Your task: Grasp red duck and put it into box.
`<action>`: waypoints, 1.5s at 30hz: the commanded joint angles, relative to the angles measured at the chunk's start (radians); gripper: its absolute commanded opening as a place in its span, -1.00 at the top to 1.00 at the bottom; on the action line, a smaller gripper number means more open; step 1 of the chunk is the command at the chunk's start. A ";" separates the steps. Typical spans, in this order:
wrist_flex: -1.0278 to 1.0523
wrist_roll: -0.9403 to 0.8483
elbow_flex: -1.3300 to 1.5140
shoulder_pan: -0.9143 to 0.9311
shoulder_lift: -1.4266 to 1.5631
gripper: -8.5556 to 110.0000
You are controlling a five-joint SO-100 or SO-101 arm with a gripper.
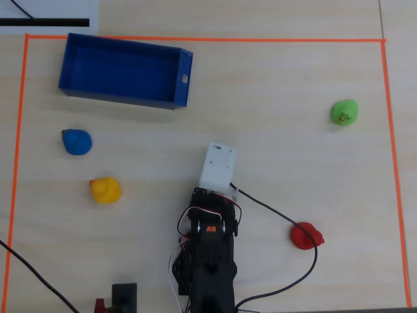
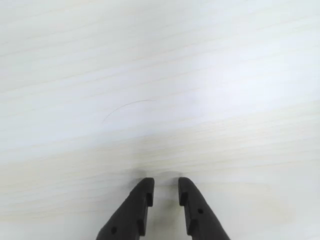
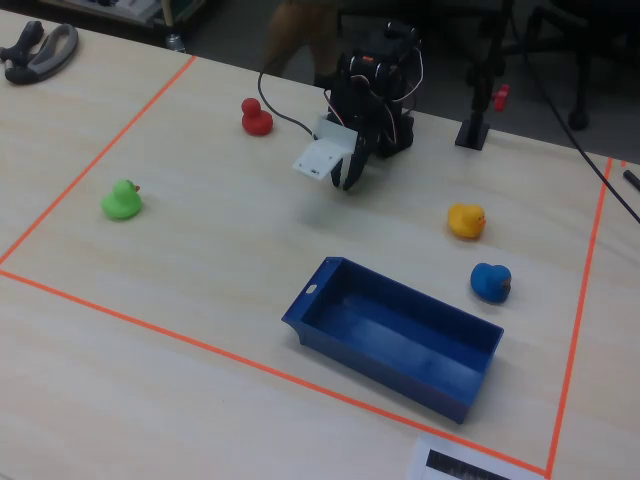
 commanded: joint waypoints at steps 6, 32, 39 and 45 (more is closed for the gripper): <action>0.017 0.017 -0.003 -0.034 -0.003 0.79; 0.014 0.021 -0.003 -0.029 -0.003 0.85; -0.061 -0.005 -0.114 0.104 -0.104 0.81; -0.107 -0.009 -0.477 0.293 -0.456 0.80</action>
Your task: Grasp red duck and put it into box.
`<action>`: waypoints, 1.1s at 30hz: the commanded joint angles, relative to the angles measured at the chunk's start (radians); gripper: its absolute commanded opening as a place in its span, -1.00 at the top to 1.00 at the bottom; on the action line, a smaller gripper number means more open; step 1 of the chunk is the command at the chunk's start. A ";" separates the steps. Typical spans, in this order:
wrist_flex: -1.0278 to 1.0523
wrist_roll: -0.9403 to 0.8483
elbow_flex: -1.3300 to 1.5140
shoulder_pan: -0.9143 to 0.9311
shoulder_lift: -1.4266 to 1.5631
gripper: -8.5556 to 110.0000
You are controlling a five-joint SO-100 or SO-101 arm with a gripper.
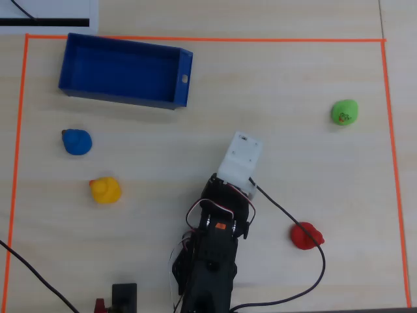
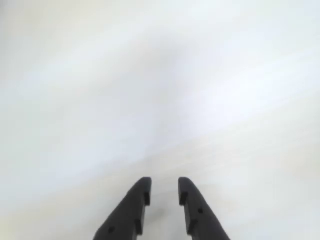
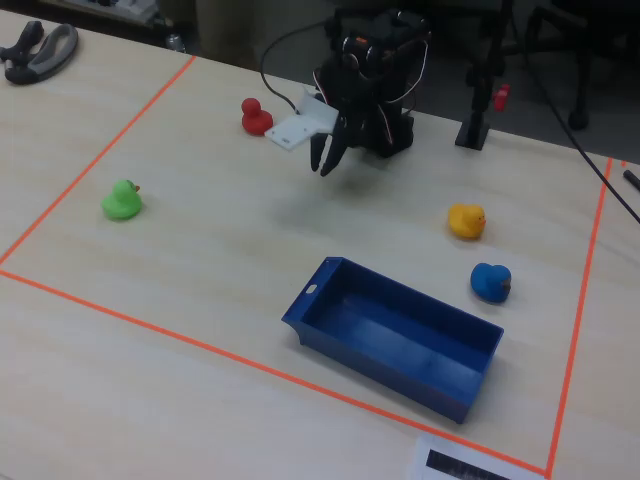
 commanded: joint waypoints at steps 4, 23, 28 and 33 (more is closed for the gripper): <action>0.071 -0.040 -0.397 0.163 -0.299 0.80; 0.337 -0.264 -1.220 0.801 -0.761 0.35; 0.374 -0.310 -1.276 0.900 -0.839 0.35; 0.376 -0.379 -1.278 0.992 -0.905 0.35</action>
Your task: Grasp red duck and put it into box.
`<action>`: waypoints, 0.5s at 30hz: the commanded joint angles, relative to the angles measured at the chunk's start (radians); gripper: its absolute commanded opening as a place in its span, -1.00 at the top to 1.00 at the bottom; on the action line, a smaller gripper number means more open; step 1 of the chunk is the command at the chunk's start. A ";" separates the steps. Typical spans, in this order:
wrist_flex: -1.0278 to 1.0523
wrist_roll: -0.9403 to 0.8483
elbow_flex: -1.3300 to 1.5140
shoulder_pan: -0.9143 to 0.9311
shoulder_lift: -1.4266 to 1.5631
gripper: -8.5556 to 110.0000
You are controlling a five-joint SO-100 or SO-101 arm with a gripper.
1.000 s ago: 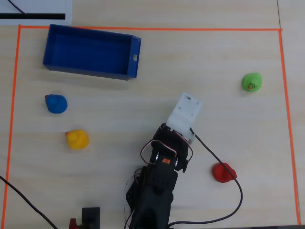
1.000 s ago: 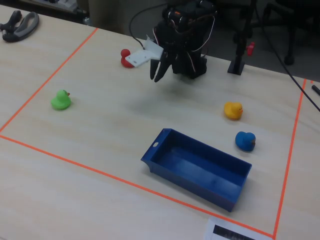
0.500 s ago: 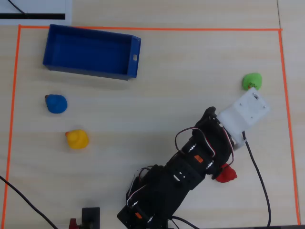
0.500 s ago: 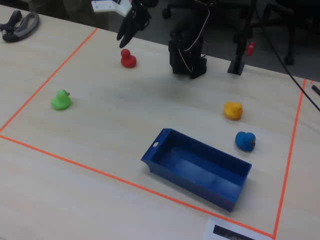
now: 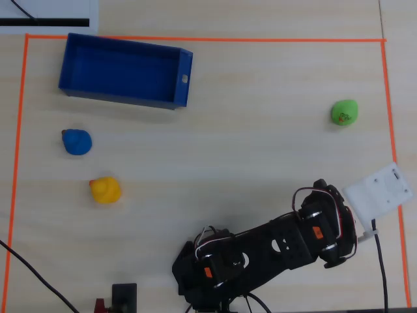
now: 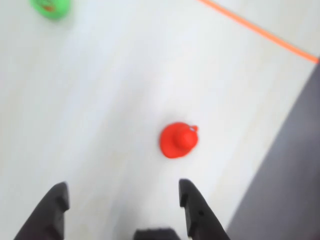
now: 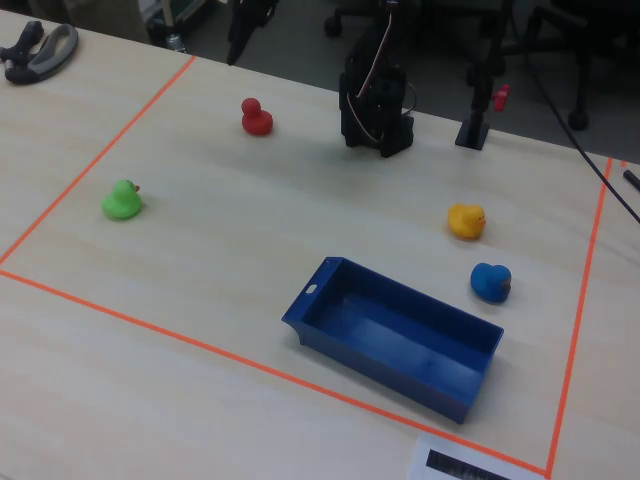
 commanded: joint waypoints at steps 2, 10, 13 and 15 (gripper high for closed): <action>-0.021 -0.054 -0.044 0.071 -0.041 0.35; -0.314 -0.072 0.080 0.121 -0.153 0.23; -0.405 -0.081 0.117 0.130 -0.198 0.19; -0.446 -0.081 0.138 0.129 -0.227 0.17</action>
